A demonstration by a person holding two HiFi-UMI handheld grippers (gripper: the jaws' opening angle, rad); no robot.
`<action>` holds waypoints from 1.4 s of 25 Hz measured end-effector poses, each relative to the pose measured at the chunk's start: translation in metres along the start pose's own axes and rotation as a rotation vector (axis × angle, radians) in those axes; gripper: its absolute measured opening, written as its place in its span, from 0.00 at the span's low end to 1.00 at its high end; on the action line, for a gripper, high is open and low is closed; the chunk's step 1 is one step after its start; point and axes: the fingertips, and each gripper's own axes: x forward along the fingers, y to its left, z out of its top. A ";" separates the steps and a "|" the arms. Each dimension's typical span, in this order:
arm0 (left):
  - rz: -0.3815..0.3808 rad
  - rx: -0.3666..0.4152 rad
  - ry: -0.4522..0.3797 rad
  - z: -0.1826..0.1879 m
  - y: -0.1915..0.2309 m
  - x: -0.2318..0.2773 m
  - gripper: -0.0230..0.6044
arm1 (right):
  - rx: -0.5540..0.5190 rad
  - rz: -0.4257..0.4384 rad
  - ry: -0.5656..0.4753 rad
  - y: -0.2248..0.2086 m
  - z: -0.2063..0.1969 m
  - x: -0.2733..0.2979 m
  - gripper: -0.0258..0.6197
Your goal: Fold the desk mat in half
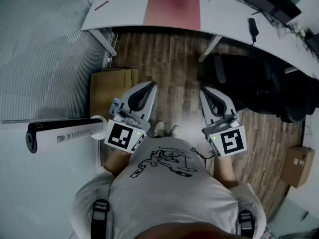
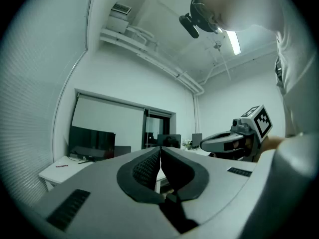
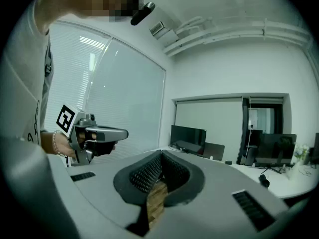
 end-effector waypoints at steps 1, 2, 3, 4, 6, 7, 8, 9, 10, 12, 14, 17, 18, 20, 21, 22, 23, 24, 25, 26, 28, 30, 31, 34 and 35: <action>-0.002 0.000 0.000 0.002 0.003 -0.003 0.07 | -0.005 -0.002 0.001 0.003 0.002 0.002 0.05; -0.004 0.001 0.000 0.003 0.006 -0.006 0.07 | -0.008 -0.004 0.001 0.006 0.004 0.004 0.05; -0.006 0.002 0.000 0.005 0.009 -0.009 0.07 | -0.009 -0.007 -0.001 0.009 0.007 0.006 0.05; -0.008 0.003 0.001 0.006 0.013 -0.012 0.07 | -0.008 -0.012 -0.005 0.011 0.009 0.009 0.05; -0.013 0.000 -0.003 0.007 0.020 -0.016 0.07 | 0.000 -0.023 -0.018 0.015 0.013 0.014 0.05; -0.016 -0.004 -0.009 0.007 0.024 -0.018 0.07 | 0.004 -0.029 -0.023 0.017 0.014 0.017 0.05; -0.020 -0.008 -0.011 0.006 0.027 -0.021 0.07 | 0.006 -0.035 -0.027 0.019 0.014 0.020 0.05; -0.025 -0.005 -0.002 0.004 0.031 -0.023 0.07 | 0.008 -0.042 -0.029 0.021 0.015 0.022 0.05; -0.030 -0.001 0.009 0.001 0.034 -0.025 0.07 | 0.009 -0.049 -0.031 0.022 0.015 0.025 0.05; -0.037 0.001 0.016 0.000 0.040 -0.026 0.07 | 0.014 -0.060 -0.036 0.024 0.017 0.029 0.05; -0.039 -0.006 0.007 0.005 0.044 -0.025 0.07 | 0.018 -0.063 -0.034 0.025 0.020 0.033 0.05; -0.042 0.002 0.020 0.003 0.051 -0.023 0.07 | 0.014 -0.060 -0.027 0.025 0.018 0.040 0.05; -0.042 0.004 0.019 0.002 0.053 -0.021 0.07 | 0.013 -0.059 -0.027 0.024 0.017 0.043 0.05; -0.041 0.005 0.014 -0.001 0.058 -0.017 0.07 | 0.011 -0.057 -0.029 0.022 0.014 0.048 0.05; -0.039 0.006 0.012 -0.002 0.060 -0.014 0.07 | 0.010 -0.056 -0.030 0.021 0.013 0.051 0.05; -0.038 0.007 0.011 -0.003 0.063 -0.011 0.07 | 0.009 -0.054 -0.031 0.019 0.012 0.054 0.05; -0.036 0.007 0.011 -0.003 0.065 -0.007 0.07 | 0.008 -0.051 -0.030 0.016 0.012 0.057 0.05; -0.034 0.007 0.012 -0.004 0.067 -0.003 0.07 | 0.007 -0.047 -0.029 0.013 0.011 0.060 0.05; -0.032 0.005 0.013 -0.005 0.070 0.002 0.07 | 0.006 -0.045 -0.027 0.009 0.010 0.064 0.05; -0.030 0.004 0.013 -0.005 0.072 0.007 0.07 | 0.006 -0.043 -0.026 0.004 0.009 0.067 0.05; -0.029 0.009 0.014 -0.005 0.075 0.018 0.07 | 0.006 -0.043 -0.029 -0.007 0.009 0.073 0.05; -0.028 0.017 0.013 -0.002 0.078 0.032 0.07 | 0.004 -0.044 -0.033 -0.021 0.011 0.079 0.05; -0.027 0.019 0.012 -0.001 0.079 0.039 0.07 | 0.003 -0.043 -0.033 -0.028 0.012 0.082 0.05; -0.021 0.016 0.012 0.001 0.083 0.063 0.07 | 0.008 -0.043 -0.043 -0.051 0.015 0.090 0.05; -0.020 0.015 0.012 0.001 0.084 0.071 0.07 | 0.013 -0.046 -0.053 -0.059 0.017 0.093 0.05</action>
